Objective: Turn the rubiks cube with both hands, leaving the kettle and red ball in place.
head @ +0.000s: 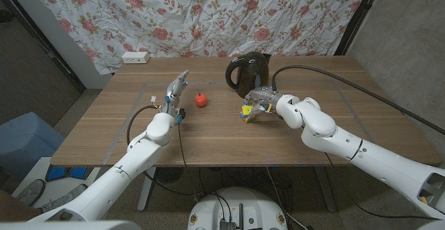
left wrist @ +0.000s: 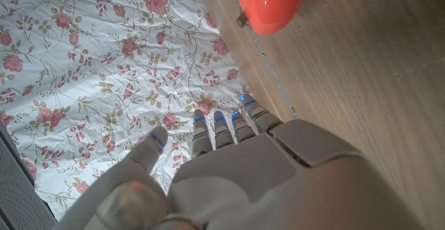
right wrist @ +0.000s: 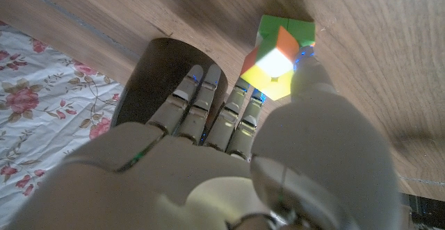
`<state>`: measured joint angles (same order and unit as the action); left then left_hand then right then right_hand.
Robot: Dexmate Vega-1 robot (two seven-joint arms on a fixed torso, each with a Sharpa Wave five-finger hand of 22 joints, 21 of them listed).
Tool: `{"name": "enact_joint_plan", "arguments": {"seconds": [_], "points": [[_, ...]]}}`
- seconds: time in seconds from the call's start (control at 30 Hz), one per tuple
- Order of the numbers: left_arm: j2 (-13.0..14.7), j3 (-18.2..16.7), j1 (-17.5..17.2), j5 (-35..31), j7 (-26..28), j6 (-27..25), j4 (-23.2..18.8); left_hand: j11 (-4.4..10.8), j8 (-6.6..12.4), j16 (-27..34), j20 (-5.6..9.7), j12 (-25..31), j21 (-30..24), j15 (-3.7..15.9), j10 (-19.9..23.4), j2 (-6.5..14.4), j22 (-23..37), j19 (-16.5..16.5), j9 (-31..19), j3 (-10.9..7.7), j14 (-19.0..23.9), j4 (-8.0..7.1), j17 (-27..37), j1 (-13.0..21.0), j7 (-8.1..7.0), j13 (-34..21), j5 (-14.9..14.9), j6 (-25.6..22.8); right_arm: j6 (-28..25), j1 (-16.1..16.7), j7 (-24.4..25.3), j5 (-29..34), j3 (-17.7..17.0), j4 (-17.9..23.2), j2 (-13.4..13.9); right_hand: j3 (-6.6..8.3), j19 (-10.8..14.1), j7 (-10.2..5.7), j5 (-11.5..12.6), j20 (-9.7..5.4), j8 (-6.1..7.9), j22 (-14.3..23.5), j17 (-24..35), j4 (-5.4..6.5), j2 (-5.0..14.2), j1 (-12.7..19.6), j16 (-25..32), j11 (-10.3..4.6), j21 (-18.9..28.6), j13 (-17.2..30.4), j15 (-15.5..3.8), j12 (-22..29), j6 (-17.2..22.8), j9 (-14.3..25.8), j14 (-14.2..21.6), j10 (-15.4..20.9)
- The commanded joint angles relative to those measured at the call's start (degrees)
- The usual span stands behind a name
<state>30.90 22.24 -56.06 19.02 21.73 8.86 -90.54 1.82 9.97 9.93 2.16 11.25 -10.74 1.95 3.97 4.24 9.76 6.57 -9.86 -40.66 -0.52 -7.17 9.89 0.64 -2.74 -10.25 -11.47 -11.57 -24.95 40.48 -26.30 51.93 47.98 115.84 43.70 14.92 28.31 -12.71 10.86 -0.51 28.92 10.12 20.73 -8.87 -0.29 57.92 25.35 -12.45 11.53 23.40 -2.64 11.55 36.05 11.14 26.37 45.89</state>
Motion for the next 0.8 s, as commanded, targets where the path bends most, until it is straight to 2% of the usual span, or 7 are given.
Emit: {"name": "enact_joint_plan", "arguments": {"seconds": [0.03, 0.23, 0.27, 0.37, 0.5, 0.63, 0.8], "points": [[-0.54, 0.3, 0.85, 0.52, -0.71, 1.27, 1.9, -0.21, 0.35, 0.32, 0.25, 0.06, -0.19, 0.73, 0.24, 3.83, 0.06, -0.18, -0.05, -0.11, -0.24, -0.51, 0.13, -0.25, 0.12, -0.17, 0.09, -0.41, 0.34, -1.07, -4.52, 2.07, 0.55, 0.13, -1.1, -0.51, -0.87, 0.04, 0.51, 0.14, -1.42, 0.01, 0.02, 0.1, -1.92, -0.98, -1.23, 0.07, -0.31, -0.2, -8.03, -0.51, -2.55, 0.19, -1.39, -2.56], [-0.48, 0.29, 0.81, 0.68, -0.79, 1.43, 2.02, -0.28, 0.34, 0.34, 0.26, 0.07, -0.21, 0.72, 0.25, 3.82, 0.06, -0.16, -0.05, -0.08, -0.21, -0.58, 0.14, -0.29, 0.16, -0.17, 0.09, -0.38, -0.1, -1.31, -6.8, 2.41, 0.43, 0.52, -1.45, -1.0, -2.53, 0.07, 1.19, 0.79, -3.86, -0.04, 0.2, 0.25, -3.3, -2.05, -3.19, 0.14, -0.51, -1.03, -6.92, -1.15, -7.1, 0.2, -4.58, -7.39], [-0.46, 0.3, 0.79, 0.67, -0.83, 1.54, 2.06, -0.28, 0.34, 0.34, 0.24, 0.06, -0.21, 0.71, 0.24, 3.82, 0.06, -0.15, -0.05, -0.08, -0.2, -0.6, 0.14, -0.29, 0.17, -0.17, 0.09, -0.37, -0.23, -1.42, -7.46, 2.35, 0.41, 0.6, -1.53, -0.89, -2.96, 0.13, 1.55, 0.93, -4.9, -0.06, 0.18, 0.3, -3.45, -2.26, -3.76, 0.11, -0.51, -1.37, -6.75, -1.19, -9.04, 0.17, -5.1, -9.21], [-0.54, 0.31, 0.7, 0.8, -0.78, 1.56, 2.06, -0.08, 0.35, 0.35, 0.23, 0.04, -0.22, 0.71, 0.18, 3.82, 0.07, -0.14, -0.05, -0.06, -0.2, -0.64, 0.14, -0.31, 0.14, -0.17, 0.09, -0.4, 0.13, -1.83, -8.98, 2.14, 0.47, 0.74, -1.46, -0.94, -3.71, 0.07, 1.88, 1.07, -5.7, -0.08, 0.1, 0.35, -3.98, -2.72, -4.58, 0.27, -0.61, -1.74, -5.89, -1.27, -10.24, 0.17, -6.09, -11.24], [-0.63, 0.44, 0.76, 0.87, -1.04, 1.93, 2.37, -0.11, 0.36, 0.36, 0.21, 0.06, -0.26, 0.73, 0.24, 3.83, 0.07, -0.05, -0.05, -0.05, -0.17, -0.69, 0.14, -0.32, 0.13, -0.17, 0.08, -0.43, -0.04, -2.47, -11.66, 1.53, 0.5, 0.83, -1.67, -0.56, -5.15, 0.15, 2.63, 1.29, -7.74, -0.09, 0.12, 0.32, -4.28, -3.01, -5.89, 0.76, -0.68, -2.33, -4.52, -1.29, -13.86, 0.17, -7.83, -15.04], [-0.48, 0.45, 1.0, 0.91, -1.35, 2.0, 2.7, -0.12, 0.36, 0.37, 0.17, 0.08, -0.28, 0.74, 0.29, 3.83, 0.07, 0.01, -0.06, -0.04, -0.13, -0.73, 0.14, -0.33, 0.11, -0.17, 0.07, -0.44, 0.09, -3.2, -13.92, 1.57, 0.85, 1.01, -1.66, -0.48, -6.77, 0.33, 3.32, 1.61, -9.93, -0.12, 0.27, 0.47, -4.98, -3.92, -7.5, 2.44, -0.74, -2.9, -2.74, -1.33, -17.55, 0.19, -10.55, -19.59], [-0.36, 0.5, 1.84, 1.12, -2.7, 3.21, 4.21, -0.15, 0.34, 0.38, 0.14, 0.1, -0.29, 0.73, 0.32, 3.83, 0.06, 0.04, -0.06, -0.02, -0.11, -0.77, 0.13, -0.33, 0.14, -0.17, 0.07, -0.4, 0.08, -3.58, -15.35, 1.09, 0.87, 0.98, -1.74, -1.33, -8.31, 0.5, 4.17, 2.21, -11.19, -0.13, 0.52, 1.25, -6.0, -6.45, -8.28, 3.32, -0.88, -3.33, -1.58, -1.18, -19.18, 0.18, -11.99, -22.31]]}}
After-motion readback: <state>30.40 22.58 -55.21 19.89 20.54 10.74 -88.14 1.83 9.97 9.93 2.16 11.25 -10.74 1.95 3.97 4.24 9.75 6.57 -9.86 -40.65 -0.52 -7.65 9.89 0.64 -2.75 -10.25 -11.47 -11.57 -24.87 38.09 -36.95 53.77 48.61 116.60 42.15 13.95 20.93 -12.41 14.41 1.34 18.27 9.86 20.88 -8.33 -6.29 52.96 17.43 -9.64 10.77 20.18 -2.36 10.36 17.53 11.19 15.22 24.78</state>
